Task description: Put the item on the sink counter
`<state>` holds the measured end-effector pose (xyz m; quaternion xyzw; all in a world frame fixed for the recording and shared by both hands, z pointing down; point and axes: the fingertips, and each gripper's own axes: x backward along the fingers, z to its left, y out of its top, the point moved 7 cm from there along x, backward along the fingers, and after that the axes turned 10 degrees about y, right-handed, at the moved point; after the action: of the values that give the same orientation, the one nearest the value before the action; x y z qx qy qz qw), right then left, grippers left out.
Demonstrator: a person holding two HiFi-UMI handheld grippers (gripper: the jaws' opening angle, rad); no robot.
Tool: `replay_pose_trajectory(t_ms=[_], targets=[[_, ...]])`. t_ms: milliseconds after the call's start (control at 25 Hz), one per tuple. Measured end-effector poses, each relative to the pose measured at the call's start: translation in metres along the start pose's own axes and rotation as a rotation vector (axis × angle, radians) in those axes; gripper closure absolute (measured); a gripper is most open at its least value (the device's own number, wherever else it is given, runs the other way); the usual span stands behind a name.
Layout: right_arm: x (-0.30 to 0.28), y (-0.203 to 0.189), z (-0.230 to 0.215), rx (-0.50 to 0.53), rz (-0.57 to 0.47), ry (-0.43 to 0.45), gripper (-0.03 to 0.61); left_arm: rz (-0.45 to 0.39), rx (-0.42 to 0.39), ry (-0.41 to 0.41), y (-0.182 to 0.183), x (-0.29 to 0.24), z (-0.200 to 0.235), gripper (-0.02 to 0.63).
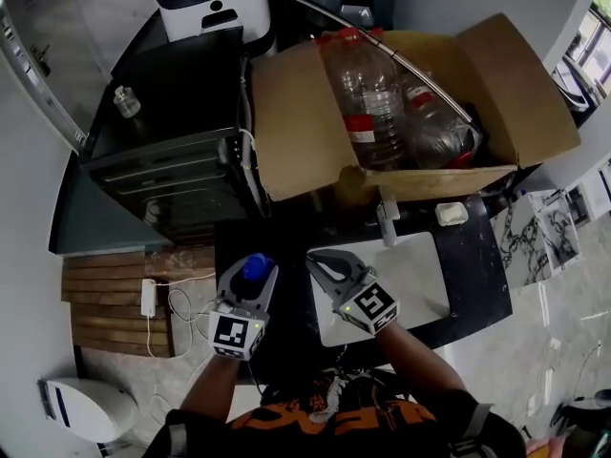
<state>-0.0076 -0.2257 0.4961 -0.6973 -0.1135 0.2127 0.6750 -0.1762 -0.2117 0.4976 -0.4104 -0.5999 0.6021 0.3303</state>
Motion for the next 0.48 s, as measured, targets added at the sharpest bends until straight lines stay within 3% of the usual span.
replay_pose_trajectory(t_ms=[280,480], targets=[[-0.015,-0.021,-0.015,-0.024,0.032,-0.017,0.545,0.011,-0.037,0.054,-0.024,-0.017,0.009,0.448],[-0.027,-0.036,-0.021,-0.043,0.06,-0.025,0.545,0.03,-0.014,0.066,-0.048,-0.022,0.014,0.448]])
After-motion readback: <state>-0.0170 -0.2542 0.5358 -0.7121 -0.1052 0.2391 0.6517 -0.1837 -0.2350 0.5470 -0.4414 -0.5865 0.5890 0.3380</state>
